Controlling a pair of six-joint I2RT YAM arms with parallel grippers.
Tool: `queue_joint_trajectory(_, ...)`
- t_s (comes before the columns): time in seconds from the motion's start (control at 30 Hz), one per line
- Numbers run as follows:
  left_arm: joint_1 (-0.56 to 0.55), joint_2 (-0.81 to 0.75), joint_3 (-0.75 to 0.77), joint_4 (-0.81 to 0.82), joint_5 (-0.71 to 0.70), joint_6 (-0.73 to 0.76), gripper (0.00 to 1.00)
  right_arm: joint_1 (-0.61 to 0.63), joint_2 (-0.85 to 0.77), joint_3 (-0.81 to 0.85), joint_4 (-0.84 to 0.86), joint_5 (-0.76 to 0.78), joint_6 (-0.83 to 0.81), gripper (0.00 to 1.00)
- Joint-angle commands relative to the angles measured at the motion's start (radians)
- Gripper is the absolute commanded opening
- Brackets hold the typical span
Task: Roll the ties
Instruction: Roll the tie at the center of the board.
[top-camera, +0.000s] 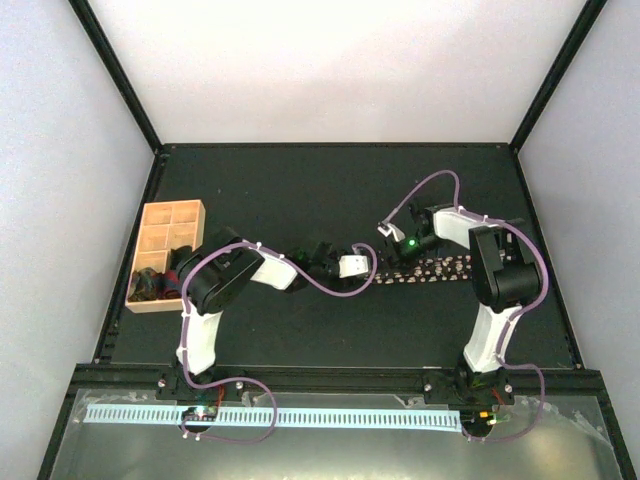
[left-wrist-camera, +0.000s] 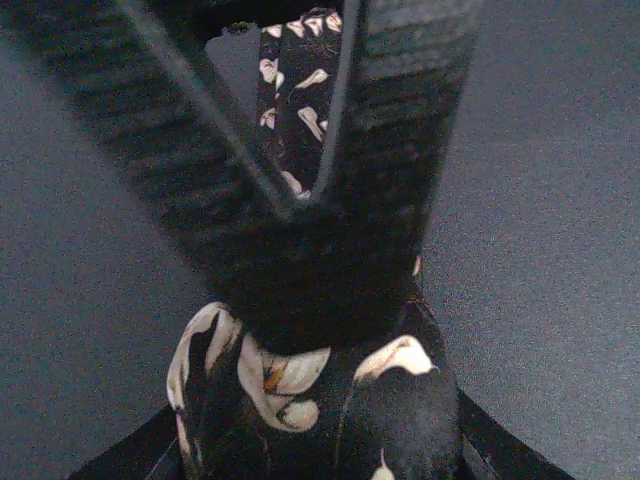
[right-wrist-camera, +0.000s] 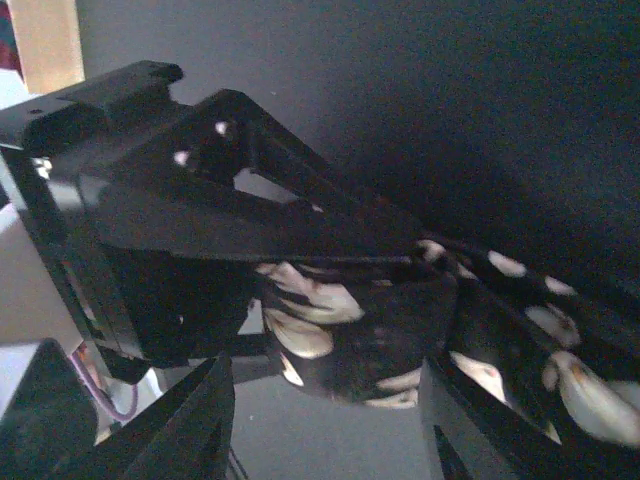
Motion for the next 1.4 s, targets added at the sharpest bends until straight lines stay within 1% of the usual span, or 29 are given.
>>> queue_joint_trajectory(0.0, -0.002, 0.037, -0.020, -0.216, -0.090, 0.068, 0.43, 0.031, 0.010, 0.022, 0.055, -0.039, 0.034, 0.49)
queue_joint_trajectory(0.03, -0.001, 0.037, -0.019, -0.217, -0.090, 0.069, 0.42, 0.037, 0.030, 0.035, 0.050, -0.030, 0.031, 0.44)
queue_joint_trajectory(0.13, -0.001, 0.038, -0.012, -0.228, -0.087, 0.073, 0.43, 0.038, 0.065, 0.051, 0.023, 0.009, 0.013, 0.23)
queue_joint_trajectory(0.2, -0.002, 0.038, -0.011, -0.229, -0.087, 0.071, 0.43, 0.037, 0.072, 0.052, -0.013, 0.037, -0.019, 0.22)
queue_joint_trajectory(0.23, -0.003, 0.039, -0.011, -0.228, -0.086, 0.071, 0.44, 0.038, 0.075, 0.051, -0.030, 0.047, -0.033, 0.29)
queue_joint_trajectory(0.27, -0.003, 0.040, -0.011, -0.231, -0.084, 0.070, 0.44, 0.038, 0.075, 0.048, -0.039, 0.059, -0.043, 0.32)
queue_joint_trajectory(0.3, -0.003, 0.041, -0.013, -0.231, -0.084, 0.068, 0.44, 0.038, 0.073, 0.042, -0.040, 0.067, -0.048, 0.32)
queue_joint_trajectory(0.33, -0.003, 0.042, -0.013, -0.231, -0.084, 0.065, 0.44, 0.038, 0.070, 0.036, -0.035, 0.069, -0.049, 0.26)
queue_joint_trajectory(0.37, -0.003, 0.042, -0.014, -0.231, -0.084, 0.064, 0.44, 0.038, 0.067, 0.030, -0.023, 0.072, -0.039, 0.18)
queue_joint_trajectory(0.4, -0.003, 0.040, -0.014, -0.229, -0.085, 0.063, 0.44, 0.038, 0.068, 0.028, -0.012, 0.078, -0.034, 0.07)
queue_joint_trajectory(0.43, -0.003, 0.039, -0.015, -0.225, -0.086, 0.061, 0.44, 0.038, 0.066, 0.028, -0.003, 0.090, -0.023, 0.02)
queue_joint_trajectory(0.57, -0.003, 0.033, -0.010, -0.214, -0.090, 0.039, 0.47, 0.032, 0.074, 0.038, -0.009, 0.126, -0.026, 0.02)
queue_joint_trajectory(0.6, -0.002, 0.032, -0.006, -0.213, -0.087, 0.030, 0.50, 0.027, 0.078, 0.039, -0.014, 0.135, -0.028, 0.02)
queue_joint_trajectory(0.67, 0.005, 0.012, -0.013, -0.184, -0.070, -0.001, 0.62, 0.017, 0.082, 0.037, -0.014, 0.158, -0.026, 0.02)
queue_joint_trajectory(0.77, 0.025, -0.059, -0.033, -0.105, -0.014, -0.078, 0.82, 0.005, 0.096, 0.040, -0.033, 0.181, -0.037, 0.02)
queue_joint_trajectory(0.83, 0.037, -0.117, -0.033, -0.082, 0.008, -0.117, 0.97, 0.002, 0.107, 0.047, -0.053, 0.194, -0.047, 0.02)
queue_joint_trajectory(0.93, 0.046, -0.208, -0.028, -0.070, -0.012, -0.168, 0.99, -0.001, 0.125, 0.062, -0.065, 0.218, -0.052, 0.02)
queue_joint_trajectory(1.0, 0.056, -0.278, -0.028, -0.057, -0.045, -0.229, 0.99, -0.005, 0.138, 0.077, -0.074, 0.231, -0.051, 0.02)
queue_joint_trajectory(1.07, 0.080, -0.332, -0.041, -0.025, -0.041, -0.295, 0.99, -0.008, 0.153, 0.094, -0.086, 0.242, -0.057, 0.02)
queue_joint_trajectory(1.1, 0.094, -0.349, -0.046, 0.013, -0.050, -0.363, 0.99, -0.008, 0.157, 0.101, -0.092, 0.246, -0.062, 0.02)
queue_joint_trajectory(1.13, 0.109, -0.355, -0.034, 0.014, -0.081, -0.444, 0.99, -0.009, 0.161, 0.106, -0.098, 0.251, -0.067, 0.02)
queue_joint_trajectory(1.17, 0.127, -0.353, -0.003, -0.052, -0.067, -0.479, 0.99, -0.009, 0.164, 0.109, -0.102, 0.256, -0.071, 0.02)
queue_joint_trajectory(1.2, 0.155, -0.335, 0.065, -0.166, 0.013, -0.471, 0.99, -0.009, 0.166, 0.110, -0.107, 0.264, -0.076, 0.02)
queue_joint_trajectory(1.23, 0.176, -0.308, 0.159, -0.277, 0.130, -0.453, 0.99, -0.009, 0.166, 0.111, -0.112, 0.271, -0.079, 0.01)
queue_joint_trajectory(1.27, 0.183, -0.286, 0.175, -0.316, 0.167, -0.454, 0.99, -0.009, 0.166, 0.111, -0.118, 0.278, -0.082, 0.02)
queue_joint_trajectory(1.3, 0.182, -0.287, 0.136, -0.266, 0.149, -0.464, 0.99, -0.009, 0.166, 0.109, -0.123, 0.284, -0.084, 0.02)
queue_joint_trajectory(1.33, 0.182, -0.299, 0.055, -0.159, 0.147, -0.457, 0.99, -0.009, 0.165, 0.106, -0.128, 0.289, -0.088, 0.02)
queue_joint_trajectory(1.37, 0.178, -0.308, -0.026, -0.012, 0.166, -0.440, 0.99, -0.008, 0.164, 0.104, -0.132, 0.291, -0.090, 0.02)
